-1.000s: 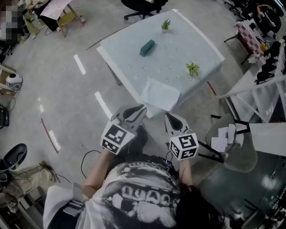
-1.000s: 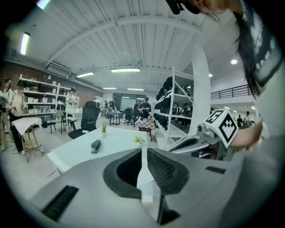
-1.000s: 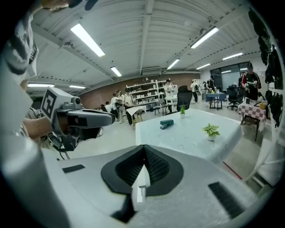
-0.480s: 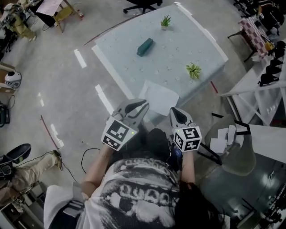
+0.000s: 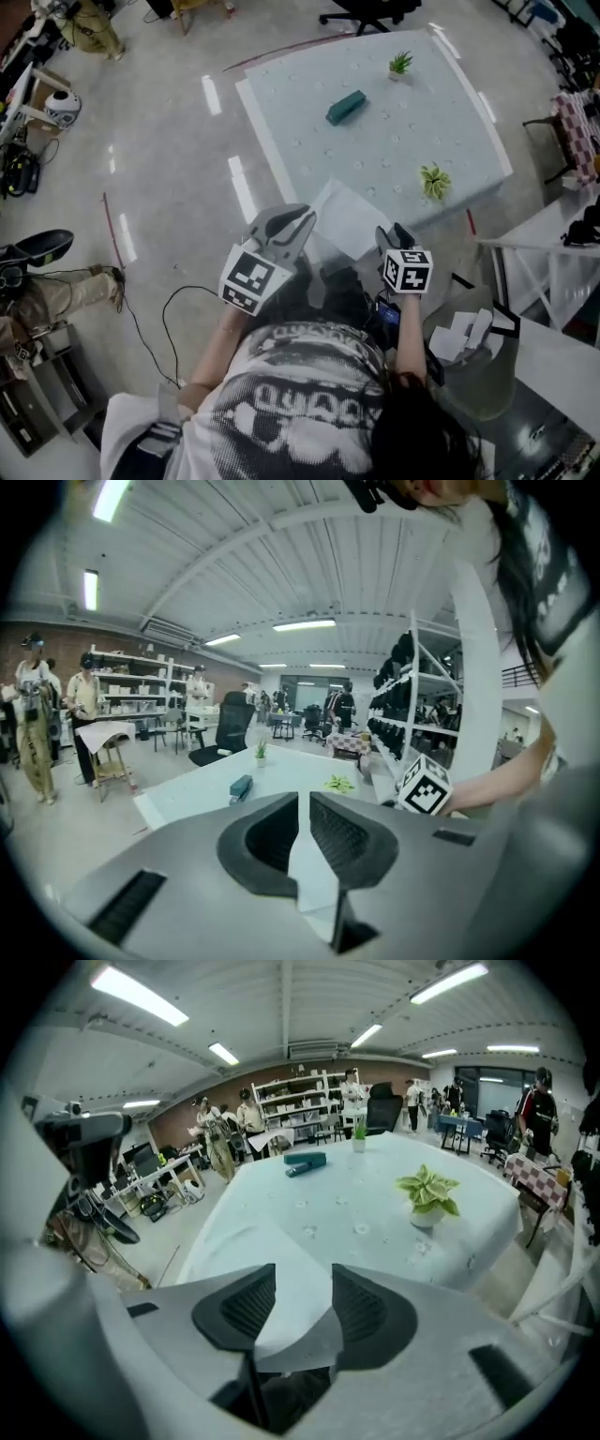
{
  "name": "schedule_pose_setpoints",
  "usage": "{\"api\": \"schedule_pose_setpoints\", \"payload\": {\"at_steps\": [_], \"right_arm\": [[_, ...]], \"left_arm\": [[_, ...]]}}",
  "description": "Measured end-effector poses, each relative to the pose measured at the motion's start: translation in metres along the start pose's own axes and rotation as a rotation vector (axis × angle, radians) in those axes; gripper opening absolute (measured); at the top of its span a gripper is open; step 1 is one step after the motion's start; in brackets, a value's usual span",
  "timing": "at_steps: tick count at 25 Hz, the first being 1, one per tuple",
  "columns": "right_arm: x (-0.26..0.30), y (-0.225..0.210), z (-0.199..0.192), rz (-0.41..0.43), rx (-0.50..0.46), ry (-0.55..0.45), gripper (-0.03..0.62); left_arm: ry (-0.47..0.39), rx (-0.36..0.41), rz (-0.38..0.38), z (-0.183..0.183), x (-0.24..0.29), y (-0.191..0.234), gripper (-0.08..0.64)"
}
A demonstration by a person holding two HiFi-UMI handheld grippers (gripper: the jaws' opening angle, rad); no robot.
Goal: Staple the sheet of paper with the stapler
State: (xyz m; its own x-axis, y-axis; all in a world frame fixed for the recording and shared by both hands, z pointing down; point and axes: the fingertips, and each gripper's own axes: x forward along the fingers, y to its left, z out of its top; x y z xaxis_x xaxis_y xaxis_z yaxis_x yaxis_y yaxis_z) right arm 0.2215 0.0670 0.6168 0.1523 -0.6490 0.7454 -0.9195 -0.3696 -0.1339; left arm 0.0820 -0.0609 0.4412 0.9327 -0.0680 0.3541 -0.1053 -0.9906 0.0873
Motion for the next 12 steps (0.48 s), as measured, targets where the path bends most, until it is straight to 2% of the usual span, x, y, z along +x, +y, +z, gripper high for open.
{"api": "schedule_pose_setpoints", "payload": {"at_steps": [3, 7, 12], "right_arm": [[0.021, -0.015, -0.014, 0.018, -0.055, 0.087, 0.184], [0.038, -0.013, -0.021, 0.107, -0.125, 0.142, 0.183], [0.044, -0.016, -0.018, 0.131, -0.228, 0.173, 0.119]], "left_arm": [[0.008, -0.031, 0.084, 0.003, -0.002, 0.009, 0.034], [0.032, -0.043, 0.172, 0.003, -0.005, 0.013, 0.034], [0.038, -0.074, 0.246, 0.002, 0.001, 0.014, 0.034]]}}
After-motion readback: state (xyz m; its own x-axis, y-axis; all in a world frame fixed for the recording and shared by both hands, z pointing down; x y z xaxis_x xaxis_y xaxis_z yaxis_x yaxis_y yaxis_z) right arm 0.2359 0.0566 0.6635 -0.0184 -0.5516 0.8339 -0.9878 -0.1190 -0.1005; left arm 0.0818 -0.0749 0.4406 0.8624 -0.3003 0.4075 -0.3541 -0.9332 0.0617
